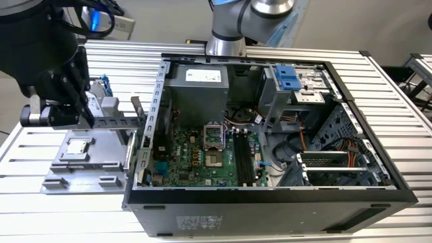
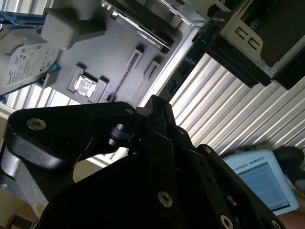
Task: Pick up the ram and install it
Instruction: 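Pick up the ram and move it above insertion slot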
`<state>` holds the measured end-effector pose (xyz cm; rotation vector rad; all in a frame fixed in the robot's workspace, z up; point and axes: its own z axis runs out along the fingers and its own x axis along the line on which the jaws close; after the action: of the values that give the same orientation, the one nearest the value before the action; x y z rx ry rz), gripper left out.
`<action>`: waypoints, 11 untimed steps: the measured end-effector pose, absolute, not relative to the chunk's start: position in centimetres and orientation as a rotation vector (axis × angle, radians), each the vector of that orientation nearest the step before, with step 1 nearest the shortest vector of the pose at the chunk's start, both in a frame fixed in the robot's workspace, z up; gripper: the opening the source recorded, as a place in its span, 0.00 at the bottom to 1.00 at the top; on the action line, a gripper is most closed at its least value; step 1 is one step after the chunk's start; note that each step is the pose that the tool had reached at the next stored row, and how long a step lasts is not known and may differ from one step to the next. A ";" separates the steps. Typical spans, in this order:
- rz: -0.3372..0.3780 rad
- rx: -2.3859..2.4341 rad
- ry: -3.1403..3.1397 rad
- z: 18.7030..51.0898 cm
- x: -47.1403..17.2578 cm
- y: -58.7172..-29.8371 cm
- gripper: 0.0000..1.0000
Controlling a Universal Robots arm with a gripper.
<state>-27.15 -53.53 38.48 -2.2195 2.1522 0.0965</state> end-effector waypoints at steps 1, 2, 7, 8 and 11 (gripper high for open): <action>0.097 -2.219 2.152 38.5 -26.9 -53.5 0.00; 0.097 -2.219 2.152 38.5 -26.6 -53.5 0.00; 0.096 -2.217 2.155 38.5 -24.8 -53.5 0.00; 0.096 -2.216 2.155 38.5 -24.4 -53.5 0.00; 0.096 -2.215 2.157 38.5 -23.2 -53.4 0.00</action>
<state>-23.25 -53.44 38.48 -2.2151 2.1568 0.0960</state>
